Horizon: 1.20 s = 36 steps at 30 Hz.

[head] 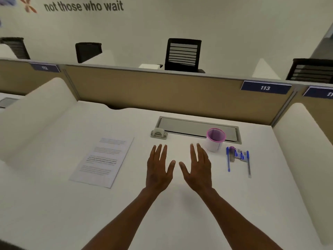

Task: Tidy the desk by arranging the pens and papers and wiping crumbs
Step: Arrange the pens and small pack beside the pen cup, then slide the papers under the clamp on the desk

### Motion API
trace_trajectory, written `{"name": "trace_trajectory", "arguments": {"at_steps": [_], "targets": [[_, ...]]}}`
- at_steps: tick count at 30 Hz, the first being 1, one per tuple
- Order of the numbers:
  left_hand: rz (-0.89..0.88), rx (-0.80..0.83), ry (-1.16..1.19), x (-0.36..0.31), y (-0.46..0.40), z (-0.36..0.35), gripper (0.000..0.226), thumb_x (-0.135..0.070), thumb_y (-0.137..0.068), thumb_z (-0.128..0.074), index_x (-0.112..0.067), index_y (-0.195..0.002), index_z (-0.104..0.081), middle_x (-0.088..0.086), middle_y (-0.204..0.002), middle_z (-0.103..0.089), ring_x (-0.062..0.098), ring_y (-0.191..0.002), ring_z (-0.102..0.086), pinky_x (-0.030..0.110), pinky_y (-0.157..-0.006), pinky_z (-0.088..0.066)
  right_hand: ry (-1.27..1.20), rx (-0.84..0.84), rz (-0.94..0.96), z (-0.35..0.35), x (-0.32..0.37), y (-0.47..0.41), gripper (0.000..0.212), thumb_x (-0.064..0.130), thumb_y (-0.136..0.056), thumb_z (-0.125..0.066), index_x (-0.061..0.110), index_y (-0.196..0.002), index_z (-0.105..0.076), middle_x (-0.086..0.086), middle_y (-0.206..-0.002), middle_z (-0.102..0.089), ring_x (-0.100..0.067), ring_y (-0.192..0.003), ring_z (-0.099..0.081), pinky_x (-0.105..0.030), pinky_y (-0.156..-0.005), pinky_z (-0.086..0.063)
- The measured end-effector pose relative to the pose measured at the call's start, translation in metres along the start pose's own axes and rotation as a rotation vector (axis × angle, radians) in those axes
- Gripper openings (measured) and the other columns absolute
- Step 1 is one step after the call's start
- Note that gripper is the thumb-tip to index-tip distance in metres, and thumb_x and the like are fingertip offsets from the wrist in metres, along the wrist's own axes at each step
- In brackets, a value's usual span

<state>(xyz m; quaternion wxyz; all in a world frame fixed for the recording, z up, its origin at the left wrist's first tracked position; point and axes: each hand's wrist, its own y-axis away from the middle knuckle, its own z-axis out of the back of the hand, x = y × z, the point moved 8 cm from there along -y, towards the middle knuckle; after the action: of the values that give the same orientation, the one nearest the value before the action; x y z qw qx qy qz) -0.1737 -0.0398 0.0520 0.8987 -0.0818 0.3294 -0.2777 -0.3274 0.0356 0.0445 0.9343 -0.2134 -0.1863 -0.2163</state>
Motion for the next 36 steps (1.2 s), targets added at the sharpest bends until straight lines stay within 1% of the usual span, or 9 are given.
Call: {"name": "trace_trajectory", "arguments": {"at_steps": [3, 8, 14, 18, 22, 25, 28, 31, 36], "targets": [[0.039, -0.025, -0.035, 0.041, 0.006, 0.032, 0.069, -0.062, -0.097, -0.031, -0.027, -0.155, -0.021, -0.002, -0.164, -0.019, 0.016, -0.153, -0.007, 0.044, -0.122, -0.018, 0.0, 0.035, 0.036, -0.019, 0.045, -0.001, 0.081, 0.067, -0.09, -0.037, 0.028, -0.154, -0.006, -0.002, -0.163, -0.007, -0.024, -0.149, -0.012, -0.043, -0.117, -0.02], [0.095, -0.039, -0.066, 0.107, 0.019, 0.08, 0.07, -0.062, -0.097, -0.03, -0.028, -0.156, -0.017, -0.003, -0.165, -0.015, 0.013, -0.153, -0.002, 0.037, -0.122, -0.005, -0.047, 0.081, 0.077, -0.054, 0.121, 0.008, 0.08, 0.067, -0.091, -0.037, 0.028, -0.154, -0.006, -0.003, -0.163, -0.006, -0.023, -0.149, -0.009, -0.04, -0.118, -0.018], [0.144, 0.001, -0.015, 0.175, 0.018, 0.113, 0.07, -0.061, -0.097, -0.031, -0.028, -0.157, -0.015, -0.003, -0.165, -0.015, 0.014, -0.153, -0.004, 0.041, -0.122, -0.013, -0.08, 0.161, 0.062, -0.1, 0.188, 0.016, 0.08, 0.067, -0.091, -0.036, 0.03, -0.153, -0.002, -0.001, -0.163, -0.006, -0.021, -0.149, -0.009, -0.039, -0.118, -0.017], [0.261, 0.007, 0.092, 0.225, 0.013, 0.13, 0.068, -0.057, -0.095, -0.039, -0.021, -0.152, -0.032, 0.003, -0.157, -0.035, 0.021, -0.147, -0.027, 0.048, -0.119, -0.029, -0.121, 0.226, 0.011, -0.129, 0.222, 0.017, 0.08, 0.066, -0.091, -0.037, 0.028, -0.153, -0.004, -0.003, -0.16, -0.017, -0.022, -0.146, -0.017, -0.04, -0.115, -0.022], [0.356, -0.002, 0.142, 0.272, 0.014, 0.145, 0.065, -0.053, -0.093, -0.043, -0.014, -0.146, -0.043, 0.008, -0.15, -0.046, 0.024, -0.141, -0.039, 0.043, -0.117, -0.033, -0.126, 0.267, -0.028, -0.155, 0.248, 0.017, 0.081, 0.064, -0.09, -0.04, 0.024, -0.153, -0.01, -0.006, -0.154, -0.03, -0.023, -0.14, -0.027, -0.039, -0.111, -0.029], [0.411, 0.004, 0.131, 0.305, 0.012, 0.156, 0.058, -0.043, -0.094, -0.054, -0.012, -0.143, -0.046, 0.009, -0.145, -0.051, 0.027, -0.135, -0.044, 0.045, -0.112, -0.039, -0.126, 0.332, -0.062, -0.174, 0.262, 0.013, 0.08, 0.061, -0.09, -0.045, 0.021, -0.152, -0.015, -0.007, -0.149, -0.035, -0.025, -0.133, -0.037, -0.04, -0.106, -0.036], [0.55, -0.012, 0.092, 0.338, 0.008, 0.17, 0.052, -0.032, -0.092, -0.061, -0.012, -0.138, -0.05, 0.012, -0.137, -0.055, 0.032, -0.127, -0.049, 0.047, -0.105, -0.045, -0.126, 0.44, -0.187, -0.193, 0.265, 0.01, 0.08, 0.056, -0.088, -0.053, 0.015, -0.15, -0.023, -0.012, -0.139, -0.045, -0.027, -0.125, -0.047, -0.038, -0.099, -0.043], [0.701, 0.071, 0.02, 0.366, 0.009, 0.172, 0.058, -0.038, -0.091, -0.061, -0.012, -0.141, -0.048, 0.016, -0.138, -0.052, 0.035, -0.128, -0.046, 0.047, -0.103, -0.043, -0.086, 0.485, -0.318, -0.204, 0.262, 0.009, 0.066, 0.048, -0.088, -0.057, 0.006, -0.137, -0.042, -0.015, -0.129, -0.054, -0.029, -0.121, -0.051, -0.036, -0.098, -0.041], [0.722, 0.177, -0.104, 0.382, 0.003, 0.168, 0.064, -0.047, -0.09, -0.059, -0.013, -0.142, -0.044, 0.016, -0.136, -0.049, 0.035, -0.125, -0.044, 0.045, -0.1, -0.042, -0.043, 0.451, -0.335, -0.213, 0.266, 0.002, 0.05, 0.043, -0.087, -0.059, 0.004, -0.119, -0.057, -0.014, -0.118, -0.059, -0.029, -0.114, -0.056, -0.035, -0.093, -0.044]]}}
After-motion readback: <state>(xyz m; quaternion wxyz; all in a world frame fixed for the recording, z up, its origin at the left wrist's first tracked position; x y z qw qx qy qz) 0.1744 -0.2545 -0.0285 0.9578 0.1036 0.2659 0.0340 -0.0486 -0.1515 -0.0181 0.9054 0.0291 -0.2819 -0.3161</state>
